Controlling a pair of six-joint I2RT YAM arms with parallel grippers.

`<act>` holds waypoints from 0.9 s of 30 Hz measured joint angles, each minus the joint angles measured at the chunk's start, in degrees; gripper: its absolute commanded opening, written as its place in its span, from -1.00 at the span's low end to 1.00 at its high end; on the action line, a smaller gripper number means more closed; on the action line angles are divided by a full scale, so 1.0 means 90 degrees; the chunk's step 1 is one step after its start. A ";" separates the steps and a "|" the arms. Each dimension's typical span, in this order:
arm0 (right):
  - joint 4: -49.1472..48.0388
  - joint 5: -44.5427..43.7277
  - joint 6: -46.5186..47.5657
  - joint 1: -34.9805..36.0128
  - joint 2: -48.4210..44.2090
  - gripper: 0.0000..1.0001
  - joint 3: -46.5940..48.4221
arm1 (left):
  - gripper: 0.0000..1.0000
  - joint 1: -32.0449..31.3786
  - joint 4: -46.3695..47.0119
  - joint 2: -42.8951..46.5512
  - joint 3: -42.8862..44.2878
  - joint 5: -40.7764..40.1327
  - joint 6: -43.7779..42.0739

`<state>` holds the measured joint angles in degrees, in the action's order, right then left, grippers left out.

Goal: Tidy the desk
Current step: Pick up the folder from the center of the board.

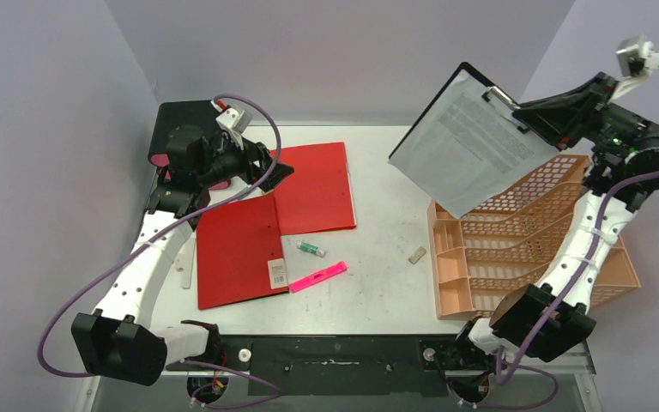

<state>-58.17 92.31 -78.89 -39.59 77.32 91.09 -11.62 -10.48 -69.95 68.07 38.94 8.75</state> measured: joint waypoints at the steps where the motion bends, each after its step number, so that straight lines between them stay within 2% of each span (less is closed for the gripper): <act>1: 0.0100 -0.0005 0.0015 0.0279 0.0032 -0.89 -0.0063 | 0.93 0.0000 0.0000 0.0002 -0.0005 -0.0015 0.0000; 9: 0.0886 -0.0015 0.0107 0.2941 0.0685 -0.89 -0.0704 | 0.92 0.0000 0.0019 0.0002 -0.0036 -0.0063 -0.0005; 13: 0.0957 -0.0012 0.0090 0.3840 0.1061 -0.89 -0.0792 | 0.92 0.0000 0.0017 0.0000 -0.0039 -0.0061 -0.0032; 22: 0.1401 -0.0053 0.0219 0.5185 0.1795 -0.89 -0.0792 | 0.93 0.0002 0.0012 -0.0002 -0.0039 -0.0058 -0.0129; 27: 0.1525 -0.0500 0.0248 0.5095 0.1785 -0.89 -0.0903 | 0.93 0.0000 -0.0002 -0.0002 -0.0039 -0.0073 -0.0228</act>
<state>-44.45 87.81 -76.66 6.26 93.38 82.96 -11.62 -10.50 -69.97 67.72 38.28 6.70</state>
